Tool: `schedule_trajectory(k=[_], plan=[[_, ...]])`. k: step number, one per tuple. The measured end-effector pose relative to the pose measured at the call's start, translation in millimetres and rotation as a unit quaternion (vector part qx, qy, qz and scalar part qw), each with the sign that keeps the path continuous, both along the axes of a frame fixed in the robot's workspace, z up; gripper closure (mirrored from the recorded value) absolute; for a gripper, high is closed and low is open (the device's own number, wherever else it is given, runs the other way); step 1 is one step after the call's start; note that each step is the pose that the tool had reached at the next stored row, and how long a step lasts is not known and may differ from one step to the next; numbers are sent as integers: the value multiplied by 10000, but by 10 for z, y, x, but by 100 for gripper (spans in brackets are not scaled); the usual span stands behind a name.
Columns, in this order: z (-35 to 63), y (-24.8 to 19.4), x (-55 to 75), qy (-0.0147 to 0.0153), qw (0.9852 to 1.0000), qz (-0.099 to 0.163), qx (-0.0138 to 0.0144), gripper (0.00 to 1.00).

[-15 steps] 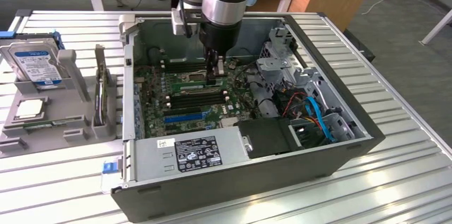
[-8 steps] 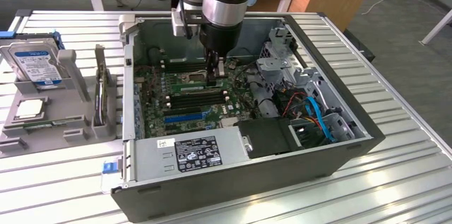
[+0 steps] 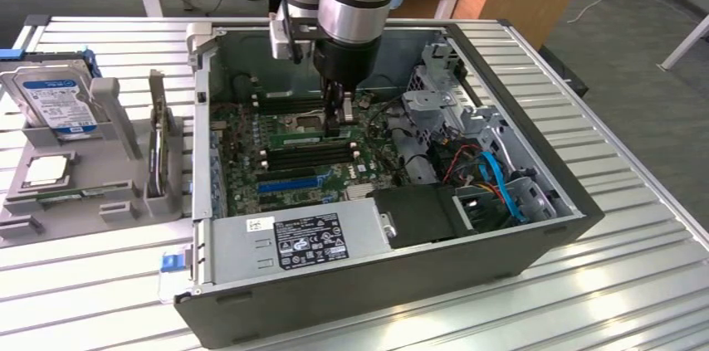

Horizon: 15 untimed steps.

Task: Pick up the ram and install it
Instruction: 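Insert the ram into the slot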

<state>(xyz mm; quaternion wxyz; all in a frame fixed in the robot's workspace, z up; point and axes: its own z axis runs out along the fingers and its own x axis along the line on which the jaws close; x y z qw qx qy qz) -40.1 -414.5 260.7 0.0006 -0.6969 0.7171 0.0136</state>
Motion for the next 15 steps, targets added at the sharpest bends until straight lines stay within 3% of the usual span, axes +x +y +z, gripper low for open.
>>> schedule_trajectory(k=[15], plan=[[-172, 0, 0, -1, 10000, 0, 1, 88]])
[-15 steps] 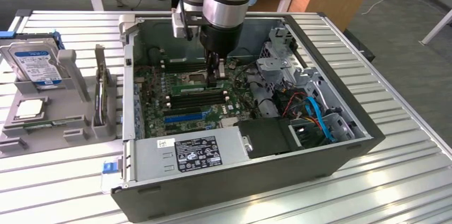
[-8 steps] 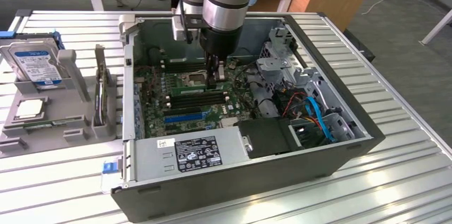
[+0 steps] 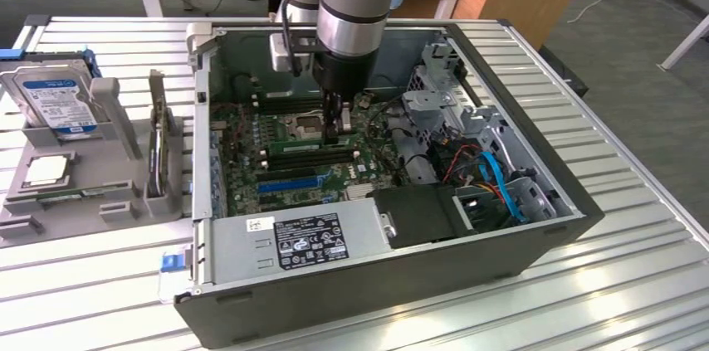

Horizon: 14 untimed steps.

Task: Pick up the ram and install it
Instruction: 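Insert the ram into the slot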

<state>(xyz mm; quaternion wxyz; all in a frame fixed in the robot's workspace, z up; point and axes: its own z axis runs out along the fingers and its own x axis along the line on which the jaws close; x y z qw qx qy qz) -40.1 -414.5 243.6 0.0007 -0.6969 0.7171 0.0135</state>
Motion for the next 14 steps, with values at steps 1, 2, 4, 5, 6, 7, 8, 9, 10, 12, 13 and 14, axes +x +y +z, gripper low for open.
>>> schedule_trajectory(k=[1, 2, 4, 5, 6, 7, 8, 9, 10, 12, 13, 14], plan=[[-11, 0, 0, 0, 10000, 0, 0, 88], [-20, 0, 0, 0, 10000, 0, 0, 88], [-31, 0, 0, 0, 10000, 0, 0, 88], [-31, 0, 0, 1, 10000, 0, -1, 88], [-31, 0, 0, 0, 10000, 0, -1, 88], [-31, 0, 0, 0, 10000, 0, -1, 88], [-32, 0, 0, 0, 10000, 0, 0, 88], [-35, 1, 0, 0, 10000, 0, 1, 88], [-42, 1, 0, -1, 10000, 0, 2, 88], [-52, 0, 0, 0, 10000, 0, 0, 88], [-58, 0, 0, 0, 10000, 0, 1, 88], [-63, 0, 0, 0, 10000, 0, 0, 88]])
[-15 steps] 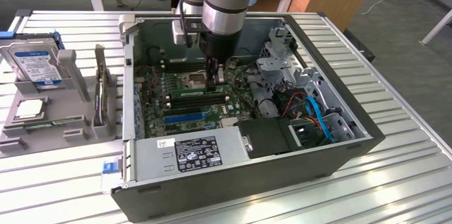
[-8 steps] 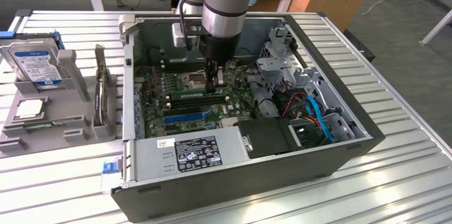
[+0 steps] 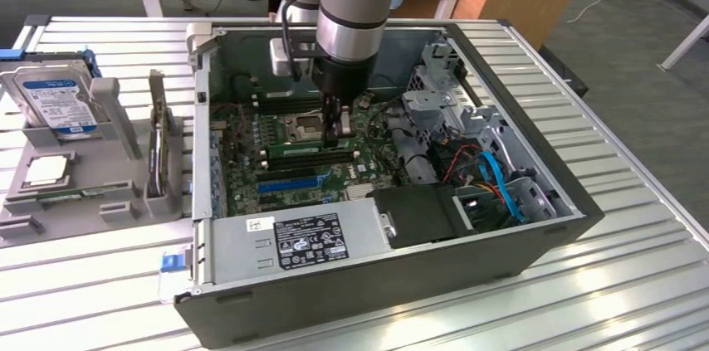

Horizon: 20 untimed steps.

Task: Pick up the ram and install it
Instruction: 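Insert the ram into the slot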

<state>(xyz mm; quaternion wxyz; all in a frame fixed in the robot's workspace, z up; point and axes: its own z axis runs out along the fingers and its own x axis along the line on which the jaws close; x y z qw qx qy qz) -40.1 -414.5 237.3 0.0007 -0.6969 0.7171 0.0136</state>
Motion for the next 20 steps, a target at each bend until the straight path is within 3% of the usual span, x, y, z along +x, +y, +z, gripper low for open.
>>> schedule_trajectory(k=[20], plan=[[-5, -6, -17, -1, 10000, -1, 0, 88]])
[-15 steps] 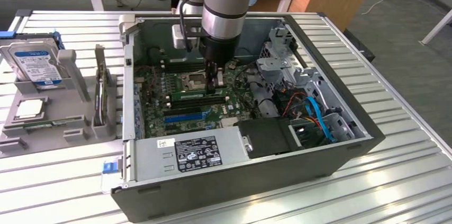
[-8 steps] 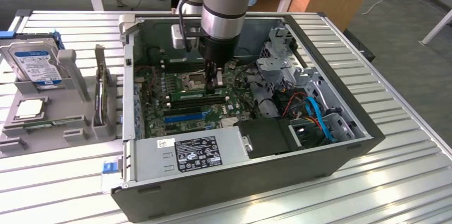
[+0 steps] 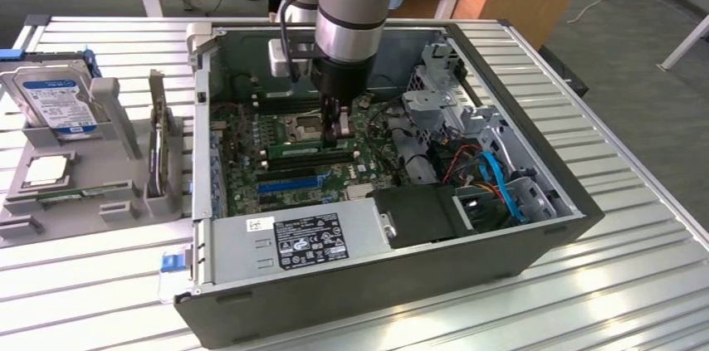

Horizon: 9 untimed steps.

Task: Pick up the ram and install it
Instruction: 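Insert the ram into the slot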

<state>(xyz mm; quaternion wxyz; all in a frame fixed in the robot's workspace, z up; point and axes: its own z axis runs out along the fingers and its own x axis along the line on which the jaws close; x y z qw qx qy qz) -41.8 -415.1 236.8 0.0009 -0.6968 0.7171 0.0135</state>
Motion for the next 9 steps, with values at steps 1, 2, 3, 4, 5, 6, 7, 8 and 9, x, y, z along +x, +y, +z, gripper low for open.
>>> schedule_trajectory(k=[1, 2, 3, 4, 5, 6, 7, 8, 9], plan=[[-2, -2, 0, 0, 10000, 0, 1, 88], [-4, -3, 1, 0, 10000, 1, 0, 88], [-7, -5, 1, 0, 10000, 1, 0, 88], [-10, -6, 0, 1, 10000, 1, -1, 88], [-15, -6, 0, 1, 10000, 1, -2, 88], [-20, -6, 1, 1, 10000, 1, -1, 88], [-25, -6, 1, 0, 10000, 1, 0, 88], [-29, -6, 1, 0, 10000, 1, -1, 88], [-32, -6, 1, 0, 10000, 1, -1, 88]])
